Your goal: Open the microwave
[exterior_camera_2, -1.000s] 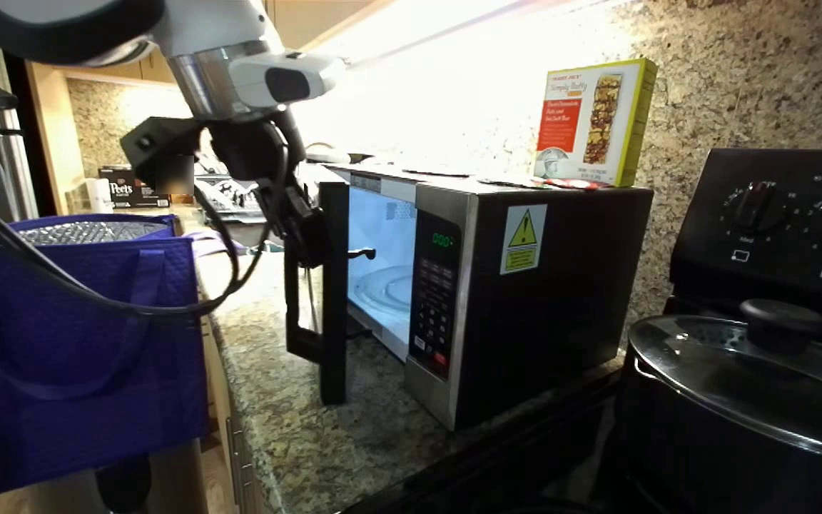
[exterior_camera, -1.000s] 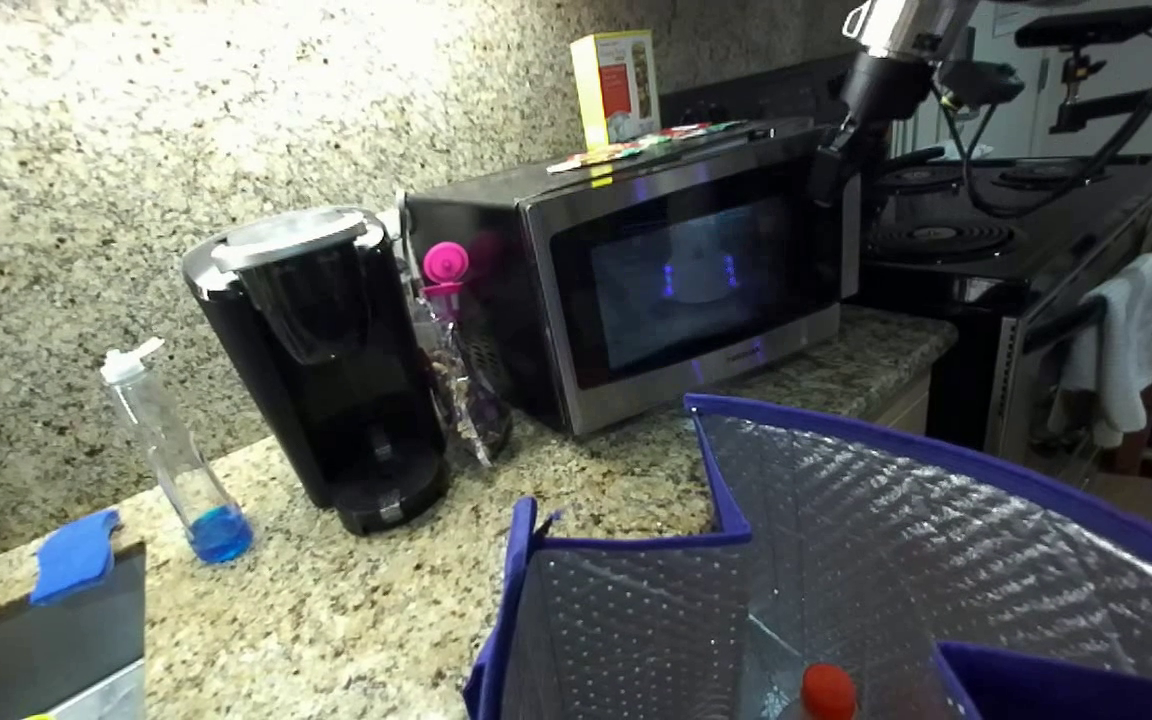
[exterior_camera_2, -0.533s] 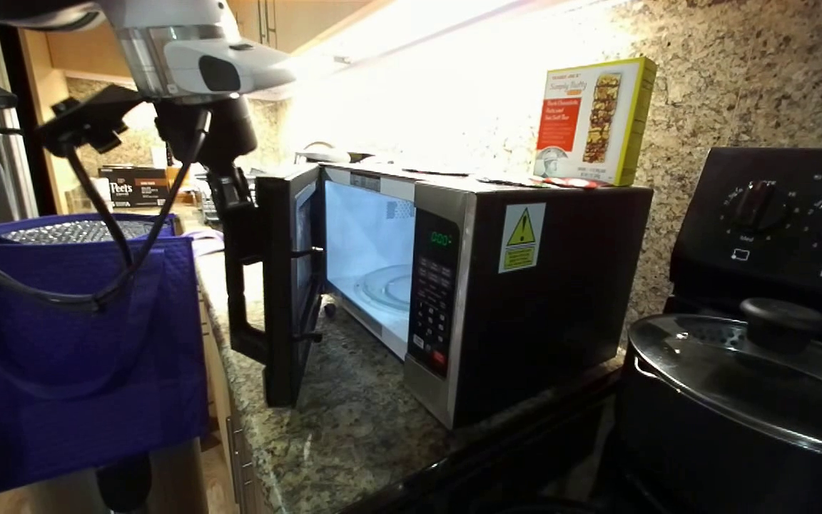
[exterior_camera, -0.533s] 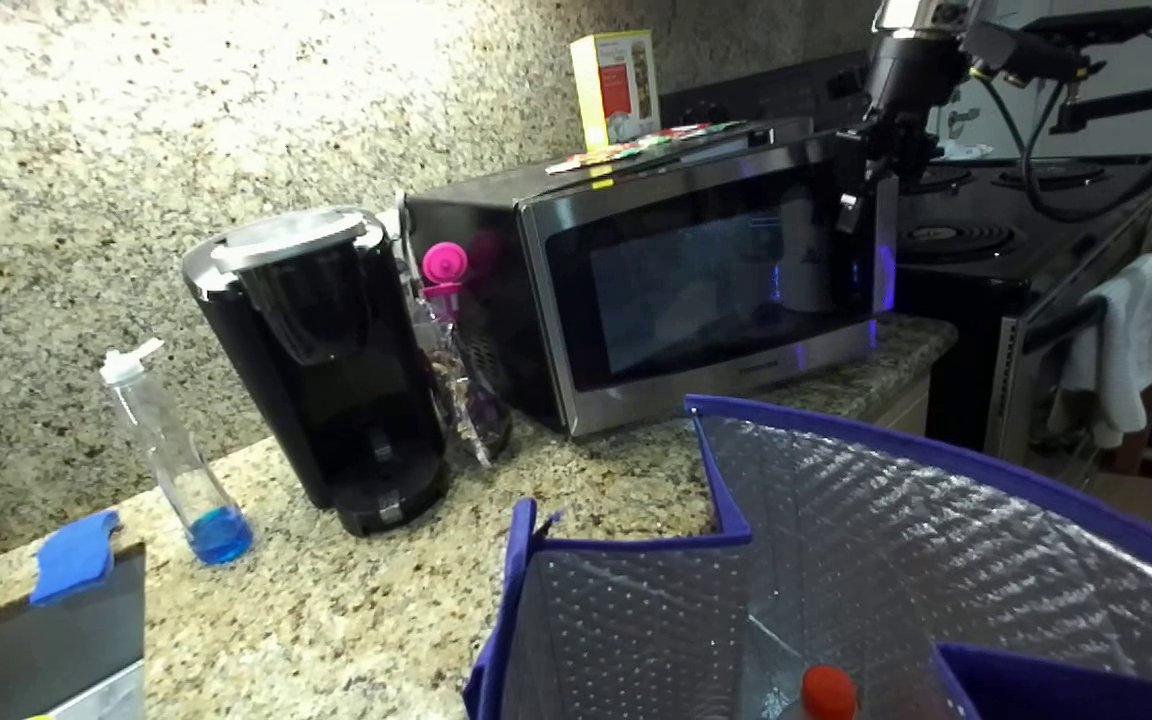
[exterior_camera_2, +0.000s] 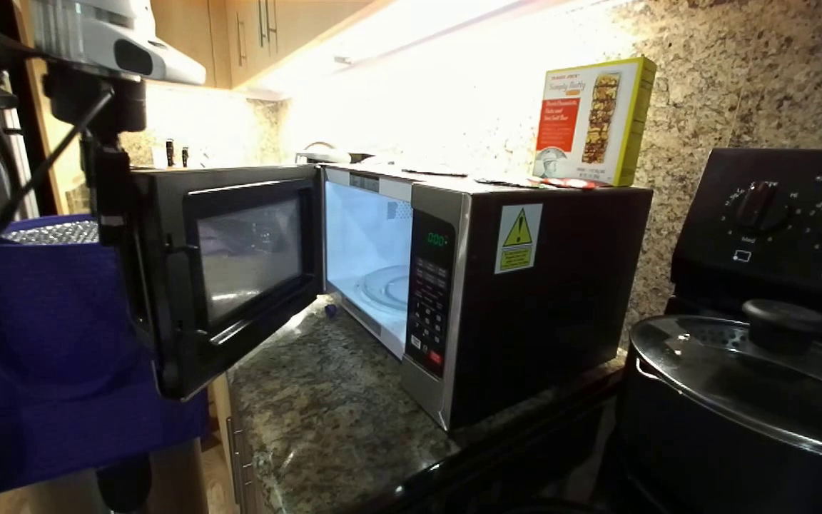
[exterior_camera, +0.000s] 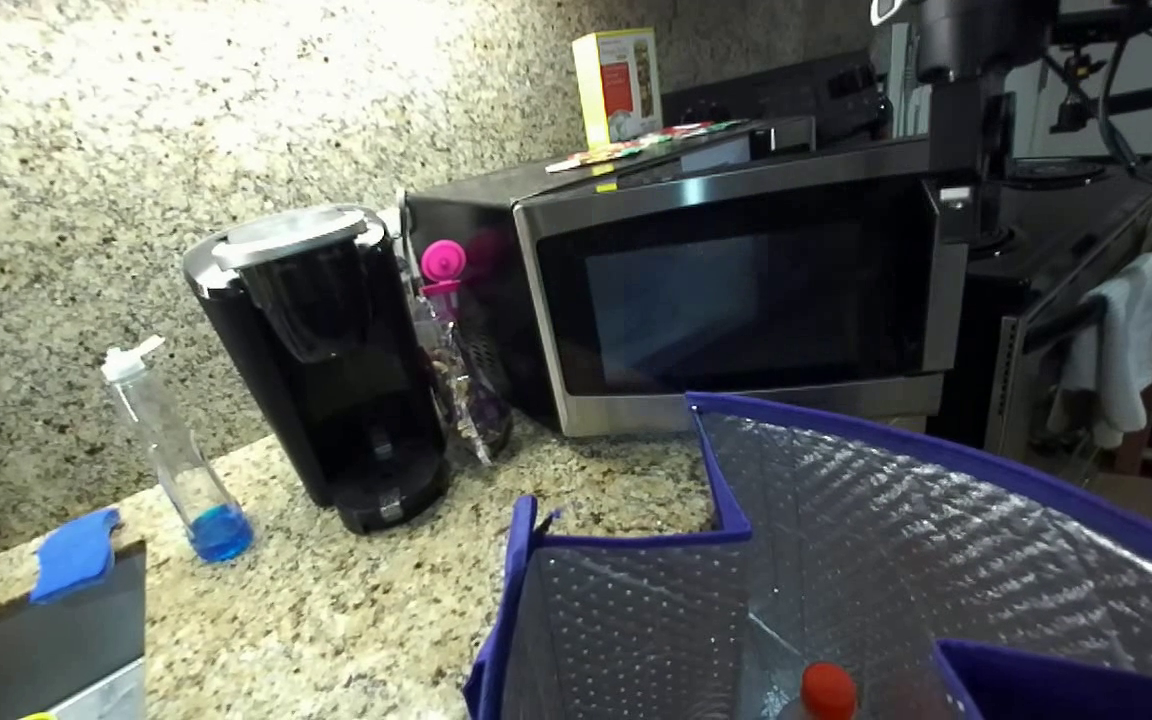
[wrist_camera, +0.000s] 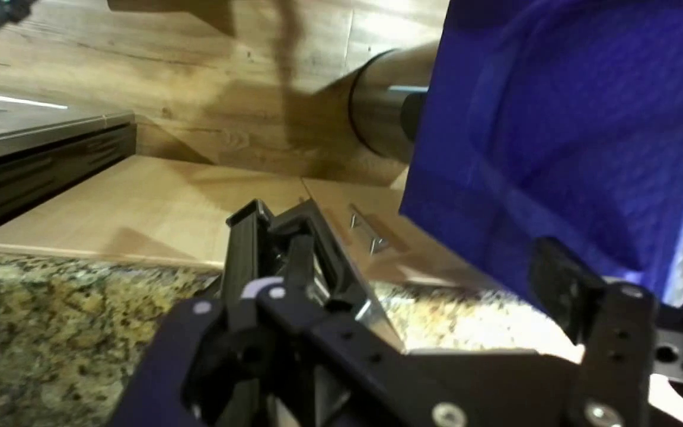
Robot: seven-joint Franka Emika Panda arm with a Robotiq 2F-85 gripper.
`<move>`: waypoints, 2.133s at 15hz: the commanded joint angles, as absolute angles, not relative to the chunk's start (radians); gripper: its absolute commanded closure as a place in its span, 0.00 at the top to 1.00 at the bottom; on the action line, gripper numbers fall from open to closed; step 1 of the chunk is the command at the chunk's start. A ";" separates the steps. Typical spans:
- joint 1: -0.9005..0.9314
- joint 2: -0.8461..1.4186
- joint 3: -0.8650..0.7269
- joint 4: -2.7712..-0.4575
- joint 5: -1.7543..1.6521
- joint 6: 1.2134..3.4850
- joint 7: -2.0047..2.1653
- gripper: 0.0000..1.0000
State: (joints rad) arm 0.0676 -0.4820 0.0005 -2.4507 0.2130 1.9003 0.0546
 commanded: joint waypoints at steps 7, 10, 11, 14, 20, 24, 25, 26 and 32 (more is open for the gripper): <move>0.108 -0.379 0.024 -2.193 0.129 1.395 -0.131 1.00; 0.082 -0.437 0.040 -2.227 0.017 1.543 -0.078 1.00; 0.075 -0.450 0.035 -2.237 0.011 1.586 -0.058 1.00; 0.035 -0.544 -0.010 -2.290 0.053 1.646 -0.035 1.00; -0.092 -0.691 -0.143 -2.251 0.048 1.618 -0.031 1.00; -0.156 -0.691 -0.229 -2.158 -0.033 1.522 -0.112 1.00; -0.163 -0.670 -0.250 -2.125 -0.050 1.472 -0.132 1.00; -0.182 -0.640 -0.266 -2.088 -0.079 1.427 -0.121 1.00; -0.179 -0.661 -0.272 -2.116 -0.054 1.455 -0.101 1.00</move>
